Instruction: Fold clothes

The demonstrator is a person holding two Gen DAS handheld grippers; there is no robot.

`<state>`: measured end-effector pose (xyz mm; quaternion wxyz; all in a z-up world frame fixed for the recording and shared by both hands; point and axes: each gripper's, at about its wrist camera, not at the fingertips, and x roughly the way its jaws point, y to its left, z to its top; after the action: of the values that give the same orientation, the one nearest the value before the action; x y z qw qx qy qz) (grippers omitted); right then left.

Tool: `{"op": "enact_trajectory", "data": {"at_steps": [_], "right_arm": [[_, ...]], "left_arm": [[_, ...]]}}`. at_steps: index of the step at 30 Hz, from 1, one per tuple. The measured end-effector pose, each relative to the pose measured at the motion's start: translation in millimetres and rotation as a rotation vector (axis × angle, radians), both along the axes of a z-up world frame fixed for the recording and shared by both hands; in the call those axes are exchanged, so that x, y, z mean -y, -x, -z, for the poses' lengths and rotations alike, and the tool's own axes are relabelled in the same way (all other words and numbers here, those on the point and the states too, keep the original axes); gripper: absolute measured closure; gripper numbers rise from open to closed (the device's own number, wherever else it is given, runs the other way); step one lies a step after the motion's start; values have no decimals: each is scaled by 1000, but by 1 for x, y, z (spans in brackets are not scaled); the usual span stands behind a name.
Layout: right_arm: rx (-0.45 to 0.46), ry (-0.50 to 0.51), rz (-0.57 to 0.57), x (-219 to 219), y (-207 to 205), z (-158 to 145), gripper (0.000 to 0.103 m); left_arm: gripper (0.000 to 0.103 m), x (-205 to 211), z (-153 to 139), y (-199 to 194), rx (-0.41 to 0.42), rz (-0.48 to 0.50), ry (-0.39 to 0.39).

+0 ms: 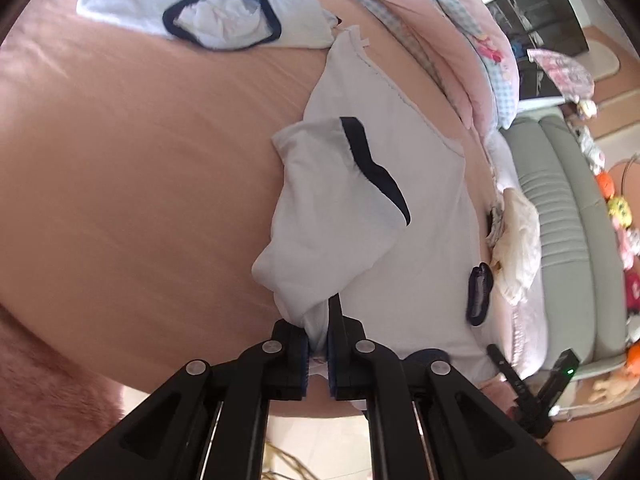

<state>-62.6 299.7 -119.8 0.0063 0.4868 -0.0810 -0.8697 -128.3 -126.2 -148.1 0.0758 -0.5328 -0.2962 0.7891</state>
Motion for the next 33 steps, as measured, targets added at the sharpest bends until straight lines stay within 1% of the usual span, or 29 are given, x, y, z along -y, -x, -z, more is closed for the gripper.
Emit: {"op": "enact_trajectory", "data": {"at_steps": [2, 4, 5, 6, 7, 8, 9, 10, 11, 13, 14, 15, 16, 17, 18, 19, 21, 23, 24, 25, 26, 27, 29, 30, 33], "right_arm": [[4, 14, 0, 2, -4, -5, 100], [10, 8, 15, 0, -9, -6, 100], [17, -12, 22, 0, -9, -1, 100], [41, -32, 19, -1, -10, 8, 100], [101, -47, 9, -3, -6, 25, 100], [150, -37, 15, -7, -3, 38, 100], [139, 8, 41, -14, -4, 37, 100], [116, 44, 68, -19, -6, 28, 99], [83, 65, 92, -24, -9, 17, 99], [-15, 16, 102, -24, -20, -6, 98], [-50, -3, 85, -20, -24, -15, 96], [-58, -2, 37, -12, -25, -19, 94], [-67, -1, -12, -4, -25, -24, 89], [-72, 2, -67, 6, -25, -27, 84], [-71, 9, -136, 21, -22, -27, 84], [-72, 11, -207, 38, -18, -27, 84], [-49, -27, -328, 75, -8, -20, 84], [-9, -63, -426, 107, -3, -9, 84], [10, -78, -456, 118, -1, -2, 84], [46, -95, -458, 122, 2, 10, 83], [81, -112, -459, 125, 5, 22, 84], [108, -118, -456, 126, 6, 32, 84], [102, -54, -434, 113, -3, 33, 83], [127, -20, -433, 107, -8, 34, 83], [154, 40, -445, 90, -25, 32, 83]], "left_arm": [[98, -3, -3, -4, -4, 42, 35], [98, -5, 1, -6, 11, 76, 41], [97, -5, 6, -5, 26, 86, 39], [97, -5, 16, -4, 55, 86, 33], [97, -5, 27, -2, 93, 78, 24], [96, -4, 36, -2, 129, 69, 15], [96, -3, 39, -4, 142, 57, 7], [95, -1, 37, -8, 132, 43, 1], [92, 1, 33, -15, 121, 22, 13], [90, 8, 16, -35, 82, -55, 68], [90, 10, 6, -47, 53, -97, 90], [90, 10, -4, -57, 15, -126, 119], [90, 4, -14, -63, -28, -122, 155], [90, -9, -20, -64, -70, -62, 174], [90, -26, -23, -62, -107, 30, 181], [90, -42, -23, -57, -121, 108, 189], [90, -74, -11, -43, -93, 229, 209], [90, -93, 4, -37, -72, 293, 202], [90, -101, 13, -35, -46, 317, 200], [90, -108, 24, -33, 0, 340, 204], [90, -113, 30, -34, 25, 359, 211], [90, -115, 30, -38, 26, 374, 222], [90, -119, 30, -47, 28, 405, 244], [90, -120, 29, -51, 33, 423, 250], [90, -120, 27, -59, 72, 473, 210]]}}
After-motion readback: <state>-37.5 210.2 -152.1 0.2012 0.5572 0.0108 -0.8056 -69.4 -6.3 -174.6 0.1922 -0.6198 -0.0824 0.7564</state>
